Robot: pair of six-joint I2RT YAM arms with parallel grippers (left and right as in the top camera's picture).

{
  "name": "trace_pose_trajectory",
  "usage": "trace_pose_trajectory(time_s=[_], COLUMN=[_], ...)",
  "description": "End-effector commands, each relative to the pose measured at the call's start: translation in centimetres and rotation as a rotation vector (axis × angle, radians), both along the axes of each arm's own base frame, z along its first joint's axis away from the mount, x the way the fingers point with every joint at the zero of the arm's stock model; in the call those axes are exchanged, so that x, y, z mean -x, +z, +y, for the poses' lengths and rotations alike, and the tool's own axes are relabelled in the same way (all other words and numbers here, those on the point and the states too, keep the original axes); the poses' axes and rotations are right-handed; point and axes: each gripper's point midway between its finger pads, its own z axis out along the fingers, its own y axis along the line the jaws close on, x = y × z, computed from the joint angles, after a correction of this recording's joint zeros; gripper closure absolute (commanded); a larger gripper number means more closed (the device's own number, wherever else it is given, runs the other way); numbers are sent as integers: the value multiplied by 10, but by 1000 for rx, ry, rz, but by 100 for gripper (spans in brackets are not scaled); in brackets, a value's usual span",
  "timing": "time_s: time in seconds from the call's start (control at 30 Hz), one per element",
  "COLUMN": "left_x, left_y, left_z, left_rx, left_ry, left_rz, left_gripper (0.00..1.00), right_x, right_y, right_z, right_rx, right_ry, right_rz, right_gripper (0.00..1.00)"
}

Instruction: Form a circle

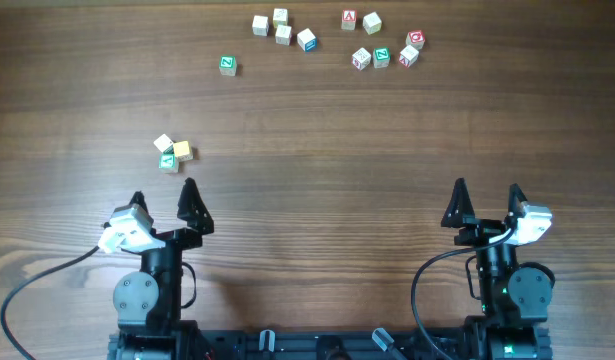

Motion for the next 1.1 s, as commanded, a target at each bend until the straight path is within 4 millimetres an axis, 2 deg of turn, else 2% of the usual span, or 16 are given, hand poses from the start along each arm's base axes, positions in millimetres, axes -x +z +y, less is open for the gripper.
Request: trace_pose_trajectory(time_s=[0.0,0.07,0.13,0.17,0.23,1.07], left_x=[-1,-3,-4,-4,-4,-4], left_y=[-7,-12,-35,-37,-36,-35], left_z=[5,2,-4,-10,-17,-17], left_rx=[-113,-134,-139,-187,-257,-256], left_ry=[-1,-15,-58,-99,-142,-141], left_rz=[-37,-51,33,40,35,31], left_gripper=[0,0,0,0,0,0], right_x=[0,0,0,0,0,0], right_y=[3,3,3,3,3,3], right_z=[2,2,2,2,2,2], right_rx=[-8,-8,-8,-8,-8,-8], right_ry=[11,11,11,11,11,11], right_rz=[-12,-12,-12,-12,-12,-12], right_gripper=[0,0,0,0,0,0])
